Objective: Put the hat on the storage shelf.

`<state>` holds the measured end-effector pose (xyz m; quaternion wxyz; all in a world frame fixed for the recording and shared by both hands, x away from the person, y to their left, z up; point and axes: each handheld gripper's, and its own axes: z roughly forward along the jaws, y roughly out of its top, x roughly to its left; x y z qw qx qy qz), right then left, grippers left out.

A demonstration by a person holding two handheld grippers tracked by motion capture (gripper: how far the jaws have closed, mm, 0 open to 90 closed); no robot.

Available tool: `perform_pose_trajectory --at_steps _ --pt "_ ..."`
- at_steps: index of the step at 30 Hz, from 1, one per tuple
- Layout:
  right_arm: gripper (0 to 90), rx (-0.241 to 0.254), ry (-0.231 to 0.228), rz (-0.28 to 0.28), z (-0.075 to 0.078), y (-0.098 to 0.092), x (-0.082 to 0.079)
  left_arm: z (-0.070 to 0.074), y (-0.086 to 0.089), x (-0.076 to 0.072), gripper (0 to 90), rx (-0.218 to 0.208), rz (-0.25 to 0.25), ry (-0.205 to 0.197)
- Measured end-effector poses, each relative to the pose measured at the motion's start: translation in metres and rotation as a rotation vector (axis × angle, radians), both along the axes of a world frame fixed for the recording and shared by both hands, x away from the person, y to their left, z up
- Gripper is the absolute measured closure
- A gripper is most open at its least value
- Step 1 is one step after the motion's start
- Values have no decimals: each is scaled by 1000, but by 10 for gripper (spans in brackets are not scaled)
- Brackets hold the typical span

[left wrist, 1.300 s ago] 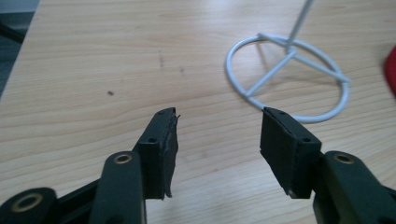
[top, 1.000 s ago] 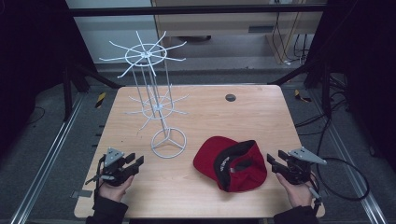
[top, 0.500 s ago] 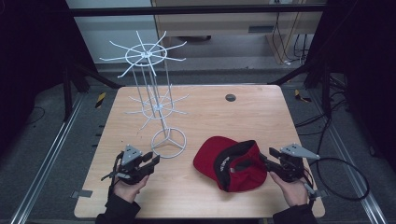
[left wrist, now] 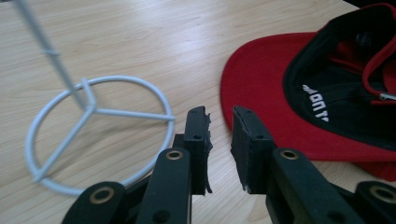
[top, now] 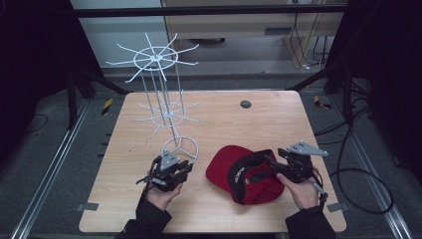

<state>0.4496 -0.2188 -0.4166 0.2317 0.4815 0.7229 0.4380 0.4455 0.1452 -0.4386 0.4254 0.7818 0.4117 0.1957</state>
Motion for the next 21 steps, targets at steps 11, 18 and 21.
perform_pose_trajectory --at_steps 11,18,21 --pt "395 -32 88 -25 -14 11 29 -18 -53 0 807 78 -106 58" --pt "421 -41 153 -41 -25 3 29 -28 -66 -3 864 107 -136 86" --pt "426 -45 174 -37 -27 -1 27 -32 -68 -3 876 111 -135 93"
